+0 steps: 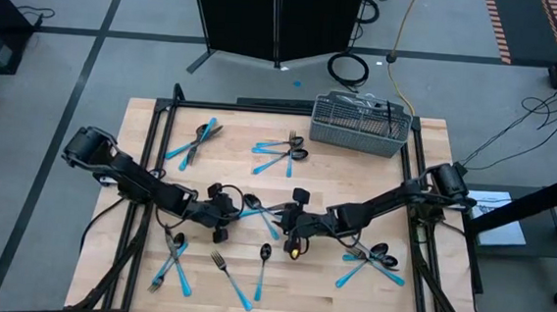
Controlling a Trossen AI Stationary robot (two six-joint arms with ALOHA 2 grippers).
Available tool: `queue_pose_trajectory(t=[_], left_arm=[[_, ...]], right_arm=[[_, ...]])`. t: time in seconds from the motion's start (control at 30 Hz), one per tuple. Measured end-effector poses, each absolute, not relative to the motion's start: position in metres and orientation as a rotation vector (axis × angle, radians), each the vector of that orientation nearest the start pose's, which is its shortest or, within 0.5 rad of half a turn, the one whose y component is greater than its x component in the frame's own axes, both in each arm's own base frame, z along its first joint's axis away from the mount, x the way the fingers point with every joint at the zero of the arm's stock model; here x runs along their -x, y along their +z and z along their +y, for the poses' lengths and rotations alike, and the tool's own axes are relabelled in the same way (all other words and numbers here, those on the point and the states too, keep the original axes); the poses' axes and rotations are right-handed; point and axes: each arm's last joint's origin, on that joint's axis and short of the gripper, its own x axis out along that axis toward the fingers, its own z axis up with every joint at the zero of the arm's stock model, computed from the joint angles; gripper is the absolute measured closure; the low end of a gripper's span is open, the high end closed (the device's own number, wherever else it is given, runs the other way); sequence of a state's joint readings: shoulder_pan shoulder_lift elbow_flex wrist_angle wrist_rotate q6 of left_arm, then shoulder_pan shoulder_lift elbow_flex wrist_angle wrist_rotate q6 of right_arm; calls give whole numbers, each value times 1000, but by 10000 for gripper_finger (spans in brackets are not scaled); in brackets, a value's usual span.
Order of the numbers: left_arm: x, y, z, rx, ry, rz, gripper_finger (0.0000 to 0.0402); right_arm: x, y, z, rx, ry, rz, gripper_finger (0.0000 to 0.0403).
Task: Sort silverware
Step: Put the blue knife into the right of the blue utensil organizer
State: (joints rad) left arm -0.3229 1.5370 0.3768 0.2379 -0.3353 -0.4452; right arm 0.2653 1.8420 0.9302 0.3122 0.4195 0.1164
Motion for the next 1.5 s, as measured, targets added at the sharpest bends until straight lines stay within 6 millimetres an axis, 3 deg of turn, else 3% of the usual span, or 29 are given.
queue_pose_trajectory(t=[0.3,0.6,0.77,0.97,1.2,1.3,1.5], left_arm=[[-214,94,-58,114,218,830,327],[-213,94,-57,103,223,841,327],[-217,98,-58,49,218,856,327],[-227,108,-61,-84,202,919,329],[-233,115,-62,-148,185,930,329],[-234,115,-62,-145,185,925,328],[-234,116,-63,-136,189,922,327]], right_arm=[[-358,141,48,59,-257,645,310],[-358,135,17,22,-133,746,310],[-359,136,8,-2,-100,735,310],[-372,153,9,-70,70,526,310],[-376,160,12,-61,85,430,310],[-389,156,13,-55,92,442,310],[-439,144,15,21,115,595,308]])
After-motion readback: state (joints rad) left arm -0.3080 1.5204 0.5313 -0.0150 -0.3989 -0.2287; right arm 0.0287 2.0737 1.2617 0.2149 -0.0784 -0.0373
